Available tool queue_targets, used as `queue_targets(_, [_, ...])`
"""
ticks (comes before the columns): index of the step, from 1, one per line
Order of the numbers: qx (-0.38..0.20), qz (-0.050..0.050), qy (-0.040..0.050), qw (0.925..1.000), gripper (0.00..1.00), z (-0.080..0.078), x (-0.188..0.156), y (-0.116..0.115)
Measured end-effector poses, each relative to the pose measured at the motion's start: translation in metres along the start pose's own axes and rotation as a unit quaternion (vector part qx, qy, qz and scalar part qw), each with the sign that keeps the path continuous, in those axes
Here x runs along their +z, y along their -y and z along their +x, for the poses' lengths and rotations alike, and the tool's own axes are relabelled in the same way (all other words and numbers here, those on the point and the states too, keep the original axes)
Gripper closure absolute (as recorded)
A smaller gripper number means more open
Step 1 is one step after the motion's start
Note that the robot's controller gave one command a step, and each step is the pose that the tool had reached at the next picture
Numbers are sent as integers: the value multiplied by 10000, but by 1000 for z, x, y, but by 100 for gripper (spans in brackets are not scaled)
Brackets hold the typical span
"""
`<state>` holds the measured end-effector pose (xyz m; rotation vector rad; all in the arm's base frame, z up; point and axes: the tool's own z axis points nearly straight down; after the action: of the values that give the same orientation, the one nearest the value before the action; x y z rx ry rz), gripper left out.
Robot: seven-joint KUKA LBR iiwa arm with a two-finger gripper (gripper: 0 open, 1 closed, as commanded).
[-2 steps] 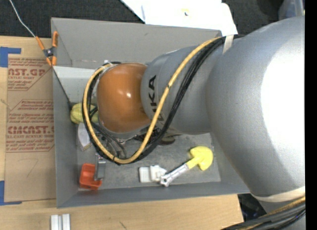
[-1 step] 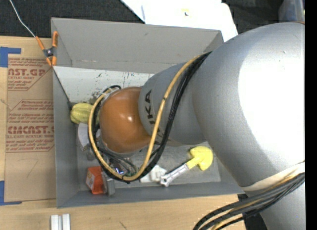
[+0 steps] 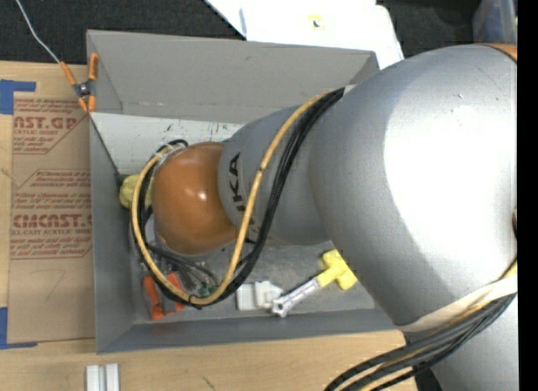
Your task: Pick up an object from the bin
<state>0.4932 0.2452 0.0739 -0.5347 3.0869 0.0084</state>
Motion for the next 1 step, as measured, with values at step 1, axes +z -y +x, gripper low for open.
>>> queue_targets(1, [1,-2,1,10000,100,0,0,0])
